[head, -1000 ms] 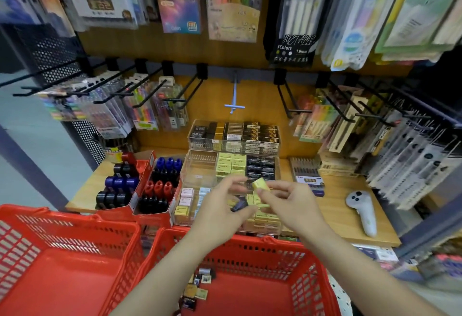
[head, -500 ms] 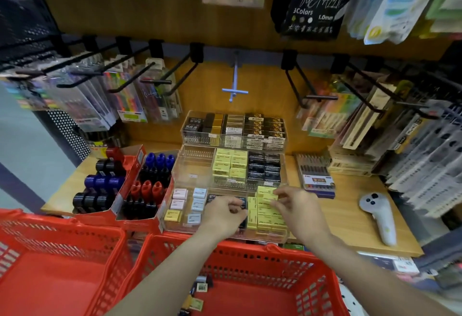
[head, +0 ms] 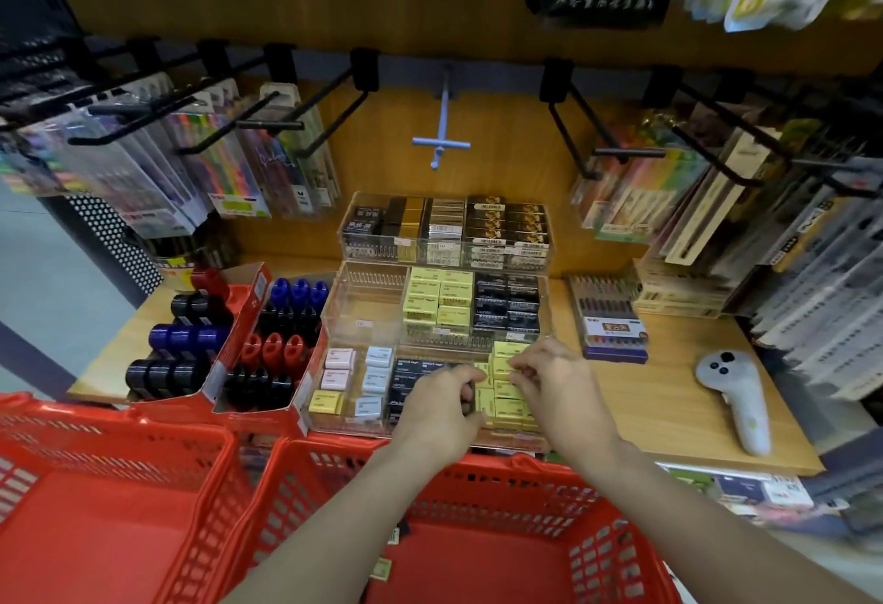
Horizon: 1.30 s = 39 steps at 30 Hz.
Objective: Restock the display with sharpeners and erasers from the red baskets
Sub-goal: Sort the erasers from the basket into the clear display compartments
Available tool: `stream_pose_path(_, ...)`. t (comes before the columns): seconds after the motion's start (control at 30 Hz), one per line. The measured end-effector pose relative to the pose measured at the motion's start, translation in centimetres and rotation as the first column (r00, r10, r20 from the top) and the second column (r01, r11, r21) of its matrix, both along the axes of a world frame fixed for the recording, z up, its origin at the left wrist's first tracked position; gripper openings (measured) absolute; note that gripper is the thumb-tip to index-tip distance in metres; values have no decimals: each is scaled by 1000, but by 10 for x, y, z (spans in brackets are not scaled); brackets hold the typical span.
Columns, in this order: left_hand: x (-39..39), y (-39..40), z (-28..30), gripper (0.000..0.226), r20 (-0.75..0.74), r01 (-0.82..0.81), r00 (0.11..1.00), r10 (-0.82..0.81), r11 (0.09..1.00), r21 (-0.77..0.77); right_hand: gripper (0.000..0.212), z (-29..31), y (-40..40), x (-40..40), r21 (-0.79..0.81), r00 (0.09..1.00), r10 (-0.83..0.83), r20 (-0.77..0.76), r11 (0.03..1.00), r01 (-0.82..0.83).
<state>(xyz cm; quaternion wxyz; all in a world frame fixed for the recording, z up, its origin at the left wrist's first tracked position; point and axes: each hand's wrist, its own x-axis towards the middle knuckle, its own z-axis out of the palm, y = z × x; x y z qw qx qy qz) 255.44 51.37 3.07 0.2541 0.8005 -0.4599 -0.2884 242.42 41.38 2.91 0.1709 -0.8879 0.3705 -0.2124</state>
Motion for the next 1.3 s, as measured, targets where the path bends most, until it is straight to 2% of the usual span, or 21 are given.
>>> stream_pose_path(0.2,1,1,8,55,-39,-17,999,16,999,-30,21,10,4,-2,68,998,-1,-58,998,5)
stream_pose_path(0.27,2,8,22,58,-106,-37,994,26,995,-96,19,26,6,-4,169,999,-15,-45,985,22)
stream_pose_path(0.3,1,13,32,61,-128,-22,992,2,988,-151,14,39,9,-6,271,999,-39,0,962,37)
stream_pose_path(0.33,0,19,44,63,-119,18,992,-44,977,-214,10,55,13,-9,452,993,-81,81,891,35)
stream_pose_path(0.4,-4,35,69,66,-93,96,987,-134,938,-333,16,87,30,-18,815,953,-183,240,572,-95)
stream_pose_path(0.43,-7,44,80,66,-101,107,982,-157,915,-389,21,102,39,-24,877,942,-185,280,449,-173)
stream_pose_path(0.5,-15,60,97,66,-135,85,976,-169,873,-479,29,121,61,-35,893,941,-121,316,372,-253)
stream_pose_path(0.6,-26,77,112,63,-136,83,973,-186,833,-547,32,136,89,-37,868,917,-146,372,405,-288)
stream_pose_path(0.67,-32,83,116,65,-71,127,977,-200,822,-555,32,138,100,-34,862,901,-210,379,435,-261)
stream_pose_path(0.73,-34,87,119,67,-25,161,978,-209,822,-545,33,139,105,-32,860,909,-214,359,454,-233)
stream_pose_path(0.83,-32,91,123,68,-52,174,970,-238,825,-538,39,142,106,-32,848,932,-188,311,498,-182)
stream_pose_path(0.93,-29,92,126,75,-93,185,958,-272,831,-524,43,142,105,-27,880,907,-279,315,445,-168)
stream_pose_path(1.03,-27,90,128,79,-79,227,948,-309,826,-516,43,142,106,-18,886,906,-313,283,448,-122)
stream_pose_path(1.17,-22,86,124,69,-17,285,939,-343,805,-520,43,137,104,-14,902,882,-369,292,413,-126)
stream_pose_path(1.23,-20,83,121,61,-85,235,943,-321,827,-510,42,134,102,-14,903,864,-407,297,414,-115)
stream_pose_path(1.3,-19,79,116,52,-191,156,941,-280,857,-491,39,131,100,-15,921,849,-453,273,377,-95)
